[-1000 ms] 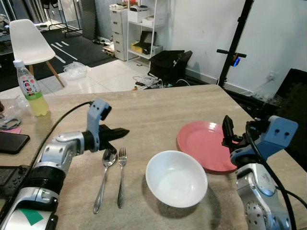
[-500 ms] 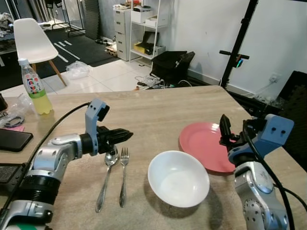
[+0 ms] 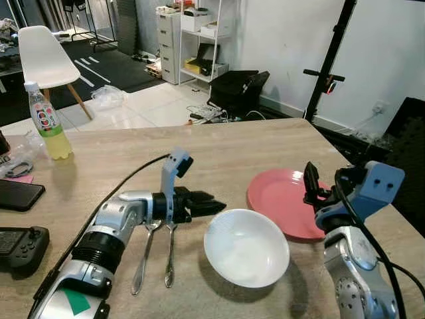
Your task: Setting the table
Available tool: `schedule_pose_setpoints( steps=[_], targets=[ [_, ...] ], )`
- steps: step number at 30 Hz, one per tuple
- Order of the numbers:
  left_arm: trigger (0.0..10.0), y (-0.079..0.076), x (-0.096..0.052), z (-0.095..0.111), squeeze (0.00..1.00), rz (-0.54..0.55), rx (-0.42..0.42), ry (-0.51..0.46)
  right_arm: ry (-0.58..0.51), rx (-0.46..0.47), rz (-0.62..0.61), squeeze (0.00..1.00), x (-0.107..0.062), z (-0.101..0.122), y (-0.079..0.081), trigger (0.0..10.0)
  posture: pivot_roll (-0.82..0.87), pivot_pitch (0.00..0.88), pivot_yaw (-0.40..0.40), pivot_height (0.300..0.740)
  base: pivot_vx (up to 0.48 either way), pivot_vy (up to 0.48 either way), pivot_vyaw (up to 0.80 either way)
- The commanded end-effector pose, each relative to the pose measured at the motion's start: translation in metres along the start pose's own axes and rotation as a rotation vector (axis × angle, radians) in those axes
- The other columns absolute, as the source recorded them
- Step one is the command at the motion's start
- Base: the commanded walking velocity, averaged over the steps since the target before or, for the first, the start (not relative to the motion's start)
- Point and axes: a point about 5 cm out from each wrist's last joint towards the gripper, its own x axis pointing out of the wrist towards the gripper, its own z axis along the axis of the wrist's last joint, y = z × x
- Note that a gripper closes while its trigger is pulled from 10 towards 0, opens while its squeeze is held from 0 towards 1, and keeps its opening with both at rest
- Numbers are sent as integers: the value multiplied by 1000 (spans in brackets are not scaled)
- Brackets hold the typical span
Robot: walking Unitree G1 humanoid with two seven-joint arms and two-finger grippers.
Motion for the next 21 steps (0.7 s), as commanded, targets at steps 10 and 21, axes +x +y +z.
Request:
schedule_pose_setpoints(
  steps=[10, 21],
  targets=[
    [10000, 7, 9, -34, 0, 17, -4, 146, -12, 8, -17, 0, -2, 1, -2, 10000, 77, 75, 71, 740, 0, 0, 0],
    [0, 8, 15, -32, 0, 13, -38, 108, -17, 7, -21, 0, -2, 2, -3, 10000, 70, 73, 75, 740, 0, 0, 0]
  ],
)
